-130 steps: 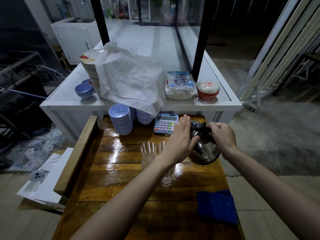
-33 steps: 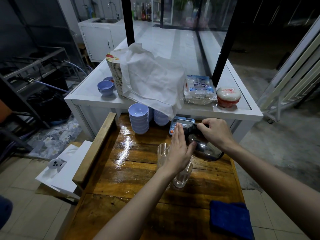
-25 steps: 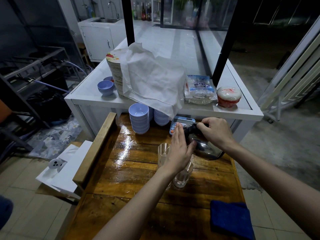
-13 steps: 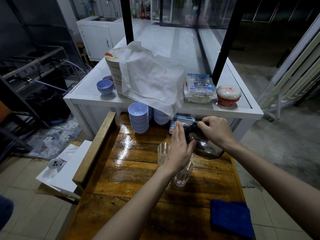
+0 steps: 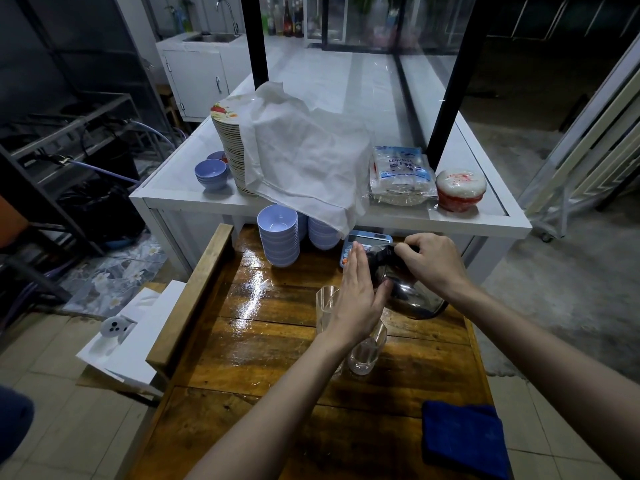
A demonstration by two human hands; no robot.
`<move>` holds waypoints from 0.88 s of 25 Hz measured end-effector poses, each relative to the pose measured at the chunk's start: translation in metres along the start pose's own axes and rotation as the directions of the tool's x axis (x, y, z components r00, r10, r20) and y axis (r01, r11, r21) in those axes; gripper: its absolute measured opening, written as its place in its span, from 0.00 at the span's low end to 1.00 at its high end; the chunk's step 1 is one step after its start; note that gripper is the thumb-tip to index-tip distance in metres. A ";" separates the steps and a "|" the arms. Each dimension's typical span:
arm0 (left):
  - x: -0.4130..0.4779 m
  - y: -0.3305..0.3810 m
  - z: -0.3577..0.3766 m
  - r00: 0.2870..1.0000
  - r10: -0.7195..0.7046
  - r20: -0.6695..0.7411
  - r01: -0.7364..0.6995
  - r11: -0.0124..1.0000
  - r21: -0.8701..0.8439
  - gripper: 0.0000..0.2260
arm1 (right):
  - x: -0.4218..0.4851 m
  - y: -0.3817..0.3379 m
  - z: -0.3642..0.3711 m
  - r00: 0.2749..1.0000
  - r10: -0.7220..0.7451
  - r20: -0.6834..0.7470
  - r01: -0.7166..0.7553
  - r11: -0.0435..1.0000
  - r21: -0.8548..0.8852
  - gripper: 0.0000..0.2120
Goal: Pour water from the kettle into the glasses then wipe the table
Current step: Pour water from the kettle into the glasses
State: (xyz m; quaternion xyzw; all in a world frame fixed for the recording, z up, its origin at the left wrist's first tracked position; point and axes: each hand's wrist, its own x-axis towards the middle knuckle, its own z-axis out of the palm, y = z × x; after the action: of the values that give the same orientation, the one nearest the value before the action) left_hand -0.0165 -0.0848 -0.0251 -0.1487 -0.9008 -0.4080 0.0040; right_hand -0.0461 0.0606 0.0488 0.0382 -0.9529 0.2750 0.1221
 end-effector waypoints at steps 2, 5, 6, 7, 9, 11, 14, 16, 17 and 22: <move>0.002 0.002 0.001 1.000 0.013 -0.005 -0.013 1.000 0.010 0.34 | 0.001 0.005 -0.001 0.999 0.039 0.016 -0.040 0.998 0.044 0.16; 0.006 0.005 0.002 0.999 0.043 -0.011 -0.043 0.999 0.005 0.33 | -0.002 0.015 -0.004 0.991 0.135 0.026 -0.137 0.981 0.135 0.16; 0.008 0.009 0.002 0.998 0.058 -0.006 -0.058 0.998 0.008 0.32 | -0.005 0.019 -0.006 0.987 0.160 0.022 -0.162 0.974 0.157 0.16; 0.011 0.013 0.004 0.997 0.073 0.001 -0.073 0.997 0.013 0.32 | -0.007 0.026 -0.008 0.982 0.188 0.022 -0.189 0.965 0.184 0.16; 0.017 0.023 0.008 0.995 0.102 0.005 -0.102 0.995 0.019 0.30 | -0.011 0.041 -0.011 0.967 0.251 0.037 -0.251 0.925 0.286 0.17; 0.025 0.031 0.017 0.990 0.138 0.012 -0.138 0.990 0.034 0.29 | -0.019 0.059 -0.012 0.942 0.330 0.056 -0.323 0.849 0.418 0.17; 0.041 0.038 0.036 0.977 0.185 0.102 -0.194 0.977 0.085 0.28 | -0.035 0.092 -0.010 0.885 0.454 0.102 -0.427 0.705 0.567 0.15; 0.050 0.040 0.054 0.961 0.214 0.175 -0.242 0.957 0.158 0.29 | -0.045 0.114 -0.004 0.833 0.538 0.129 -0.486 0.601 0.634 0.13; 0.055 0.041 0.065 0.950 0.223 0.217 -0.267 0.943 0.198 0.29 | -0.048 0.127 0.000 0.802 0.580 0.144 -0.512 0.545 0.664 0.13; 0.075 0.028 0.111 0.896 0.236 0.377 -0.376 0.854 0.359 0.30 | -0.058 0.173 0.029 0.684 0.699 0.208 -0.569 0.333 0.752 0.12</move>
State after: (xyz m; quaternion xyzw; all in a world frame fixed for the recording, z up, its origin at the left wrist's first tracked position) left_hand -0.0678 0.0337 -0.0690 -0.3512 -0.9201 -0.1677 -0.0440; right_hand -0.0205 0.1914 -0.0790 -0.3094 -0.6629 0.6801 0.0484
